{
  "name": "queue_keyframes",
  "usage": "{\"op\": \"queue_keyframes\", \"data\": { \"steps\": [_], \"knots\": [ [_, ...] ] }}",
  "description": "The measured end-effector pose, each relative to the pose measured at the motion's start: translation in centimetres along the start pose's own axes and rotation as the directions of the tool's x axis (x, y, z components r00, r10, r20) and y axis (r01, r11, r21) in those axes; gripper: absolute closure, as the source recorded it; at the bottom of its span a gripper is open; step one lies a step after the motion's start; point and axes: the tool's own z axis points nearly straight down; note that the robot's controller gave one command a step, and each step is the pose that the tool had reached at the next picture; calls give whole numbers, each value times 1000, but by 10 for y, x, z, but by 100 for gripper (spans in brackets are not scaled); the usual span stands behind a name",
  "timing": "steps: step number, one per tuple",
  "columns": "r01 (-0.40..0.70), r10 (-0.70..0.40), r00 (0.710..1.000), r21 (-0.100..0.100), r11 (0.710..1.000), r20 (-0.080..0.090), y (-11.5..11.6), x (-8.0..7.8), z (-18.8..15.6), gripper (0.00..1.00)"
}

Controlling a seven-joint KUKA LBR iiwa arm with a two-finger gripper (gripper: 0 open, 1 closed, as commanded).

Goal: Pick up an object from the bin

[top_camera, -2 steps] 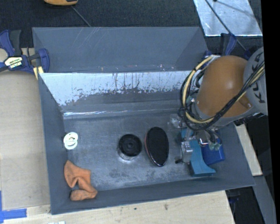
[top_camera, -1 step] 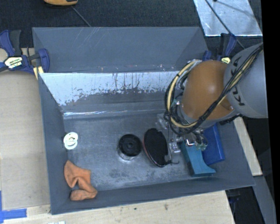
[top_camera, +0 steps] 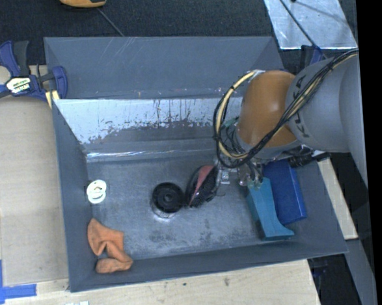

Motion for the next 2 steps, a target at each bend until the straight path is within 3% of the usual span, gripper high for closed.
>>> {"op": "queue_keyframes", "data": {
  "steps": [1,2],
  "knots": [
    [2,-2,1000,-1,1000,-3,1,1,1,0],
    [2,-2,1000,-1,1000,-3,1,1,1,0]
  ]
}}
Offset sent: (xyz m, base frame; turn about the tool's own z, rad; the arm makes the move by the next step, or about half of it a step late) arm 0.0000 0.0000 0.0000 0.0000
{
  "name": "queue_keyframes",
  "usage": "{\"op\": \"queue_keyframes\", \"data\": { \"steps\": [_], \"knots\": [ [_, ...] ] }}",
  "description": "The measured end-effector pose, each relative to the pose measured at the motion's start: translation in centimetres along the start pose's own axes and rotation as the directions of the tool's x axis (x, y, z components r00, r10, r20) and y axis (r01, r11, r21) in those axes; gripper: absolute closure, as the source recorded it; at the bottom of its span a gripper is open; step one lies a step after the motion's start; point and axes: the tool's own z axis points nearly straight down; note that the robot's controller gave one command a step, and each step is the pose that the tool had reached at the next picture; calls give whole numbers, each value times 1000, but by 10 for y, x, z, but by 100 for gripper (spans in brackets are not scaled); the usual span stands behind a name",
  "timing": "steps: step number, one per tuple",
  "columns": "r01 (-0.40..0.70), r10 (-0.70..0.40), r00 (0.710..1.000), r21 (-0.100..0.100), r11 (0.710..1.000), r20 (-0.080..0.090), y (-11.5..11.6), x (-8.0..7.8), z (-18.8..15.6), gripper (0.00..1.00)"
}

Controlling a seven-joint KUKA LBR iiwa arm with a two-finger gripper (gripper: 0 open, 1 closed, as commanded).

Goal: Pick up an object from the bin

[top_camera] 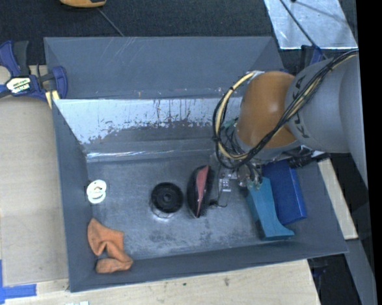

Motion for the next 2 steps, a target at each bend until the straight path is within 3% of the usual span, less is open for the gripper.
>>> {"op": "queue_keyframes", "data": {
  "steps": [1,2],
  "knots": [
    [59,-59,998,4,998,-2,27,-9,0,0],
    [142,-142,990,-3,990,4,46,19,-1,0]
  ]
}}
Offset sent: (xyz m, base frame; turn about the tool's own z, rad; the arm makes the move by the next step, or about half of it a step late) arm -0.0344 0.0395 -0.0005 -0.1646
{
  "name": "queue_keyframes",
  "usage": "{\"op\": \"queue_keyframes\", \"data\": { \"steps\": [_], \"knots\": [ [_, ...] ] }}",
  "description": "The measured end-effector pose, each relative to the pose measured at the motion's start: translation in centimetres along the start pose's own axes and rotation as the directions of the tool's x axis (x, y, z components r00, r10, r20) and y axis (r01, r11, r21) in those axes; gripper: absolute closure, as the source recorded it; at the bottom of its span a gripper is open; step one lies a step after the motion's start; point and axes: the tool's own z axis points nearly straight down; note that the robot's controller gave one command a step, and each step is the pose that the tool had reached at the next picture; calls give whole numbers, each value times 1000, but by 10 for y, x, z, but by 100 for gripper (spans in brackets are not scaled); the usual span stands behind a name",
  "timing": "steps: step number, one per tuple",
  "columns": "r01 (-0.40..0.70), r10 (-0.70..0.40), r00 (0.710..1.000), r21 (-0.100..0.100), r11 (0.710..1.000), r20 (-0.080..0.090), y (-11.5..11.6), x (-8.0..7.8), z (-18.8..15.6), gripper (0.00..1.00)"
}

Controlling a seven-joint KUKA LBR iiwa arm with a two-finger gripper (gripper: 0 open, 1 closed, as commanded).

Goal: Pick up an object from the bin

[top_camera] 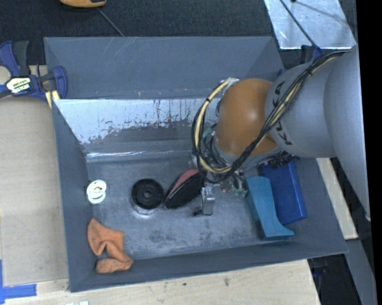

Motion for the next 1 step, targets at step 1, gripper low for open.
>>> {"op": "queue_keyframes", "data": {
  "steps": [1],
  "knots": [
    [382,-382,924,-1,924,-3,84,12,-4,100]
  ]
}}
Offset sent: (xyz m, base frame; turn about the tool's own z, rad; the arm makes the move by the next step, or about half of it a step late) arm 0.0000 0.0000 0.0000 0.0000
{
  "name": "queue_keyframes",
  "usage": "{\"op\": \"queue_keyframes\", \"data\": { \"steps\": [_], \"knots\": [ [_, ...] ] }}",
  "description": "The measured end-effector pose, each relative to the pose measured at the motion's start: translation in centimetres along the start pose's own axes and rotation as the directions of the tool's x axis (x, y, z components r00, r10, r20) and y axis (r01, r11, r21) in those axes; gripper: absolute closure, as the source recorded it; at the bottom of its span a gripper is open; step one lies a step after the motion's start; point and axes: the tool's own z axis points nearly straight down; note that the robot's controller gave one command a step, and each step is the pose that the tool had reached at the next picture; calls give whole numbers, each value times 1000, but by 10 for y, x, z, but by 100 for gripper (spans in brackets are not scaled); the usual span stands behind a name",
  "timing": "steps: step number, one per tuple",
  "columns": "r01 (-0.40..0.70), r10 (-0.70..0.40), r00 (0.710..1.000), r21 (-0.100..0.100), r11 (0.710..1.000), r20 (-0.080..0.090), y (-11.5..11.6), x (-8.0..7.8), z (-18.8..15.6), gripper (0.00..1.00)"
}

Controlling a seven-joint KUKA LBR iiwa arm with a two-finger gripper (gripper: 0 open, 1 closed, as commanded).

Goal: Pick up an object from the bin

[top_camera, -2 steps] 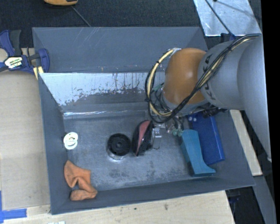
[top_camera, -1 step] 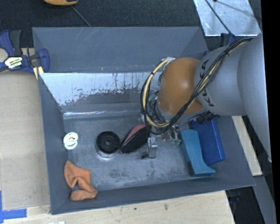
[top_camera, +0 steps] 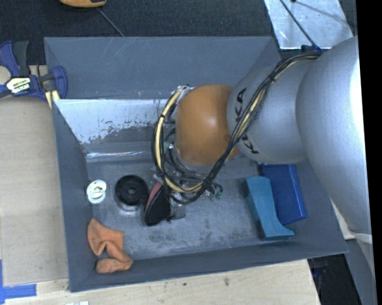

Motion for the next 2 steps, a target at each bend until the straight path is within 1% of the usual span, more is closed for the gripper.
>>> {"op": "queue_keyframes", "data": {
  "steps": [1,2],
  "knots": [
    [0,0,1000,0,1000,0,0,0,0,100],
    [11,-11,1000,3,1000,6,-1,-5,-176,100]
  ]
}}
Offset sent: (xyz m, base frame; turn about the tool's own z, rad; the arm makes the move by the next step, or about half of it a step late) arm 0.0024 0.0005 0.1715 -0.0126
